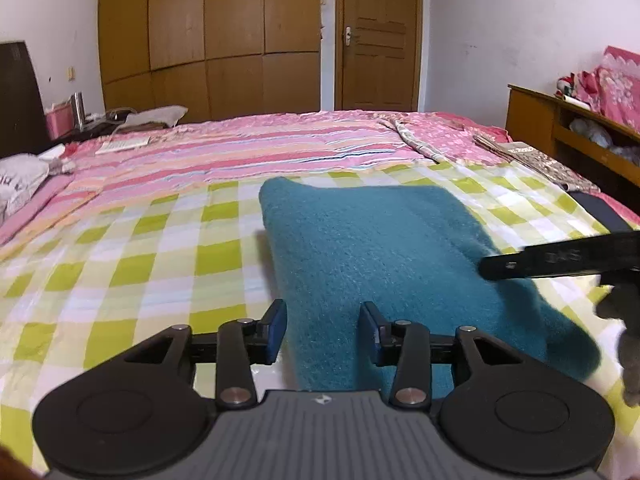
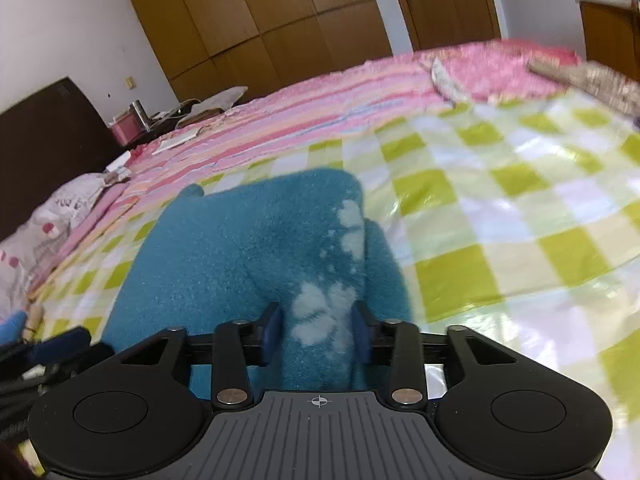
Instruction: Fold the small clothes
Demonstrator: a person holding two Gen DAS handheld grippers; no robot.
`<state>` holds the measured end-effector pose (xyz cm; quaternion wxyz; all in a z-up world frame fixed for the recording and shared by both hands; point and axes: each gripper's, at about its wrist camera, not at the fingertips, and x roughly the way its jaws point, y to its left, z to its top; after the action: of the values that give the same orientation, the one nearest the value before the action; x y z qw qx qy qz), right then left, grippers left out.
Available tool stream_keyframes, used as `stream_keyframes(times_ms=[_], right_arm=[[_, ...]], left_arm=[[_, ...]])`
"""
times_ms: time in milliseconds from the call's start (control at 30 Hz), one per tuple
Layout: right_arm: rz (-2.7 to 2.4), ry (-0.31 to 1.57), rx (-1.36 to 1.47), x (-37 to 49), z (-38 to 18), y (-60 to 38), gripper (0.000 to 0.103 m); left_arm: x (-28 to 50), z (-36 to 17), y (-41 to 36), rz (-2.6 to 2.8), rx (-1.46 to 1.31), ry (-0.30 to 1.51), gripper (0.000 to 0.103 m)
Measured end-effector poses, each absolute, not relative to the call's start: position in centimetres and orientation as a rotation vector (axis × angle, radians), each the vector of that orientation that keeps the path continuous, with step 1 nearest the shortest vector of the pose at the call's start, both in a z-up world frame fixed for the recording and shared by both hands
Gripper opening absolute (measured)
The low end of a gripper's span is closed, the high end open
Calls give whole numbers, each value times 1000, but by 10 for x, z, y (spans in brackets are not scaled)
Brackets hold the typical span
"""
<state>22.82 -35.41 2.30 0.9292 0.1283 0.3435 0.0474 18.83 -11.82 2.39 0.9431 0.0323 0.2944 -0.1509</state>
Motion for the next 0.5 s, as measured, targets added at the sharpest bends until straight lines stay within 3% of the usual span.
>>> stream_keyframes(times_ms=[67,100,167,433,500], right_arm=[[105,686,243,218,31,-352,48],[119,687,234,213,33,-352,61],[135,688,216,209,34,-350,71],[151,743,252,216,13,-362,78],[164,753,311,221,7,-370,80]], left_arm=[[190,22,-112,-307,45,609,54],[192,21,-109,-308,35,614,56],[195,19,-105,-313,10,624,62],[210,6,-92,-350,-71,648,84],[213,4,-87,-373,-98,654,85]])
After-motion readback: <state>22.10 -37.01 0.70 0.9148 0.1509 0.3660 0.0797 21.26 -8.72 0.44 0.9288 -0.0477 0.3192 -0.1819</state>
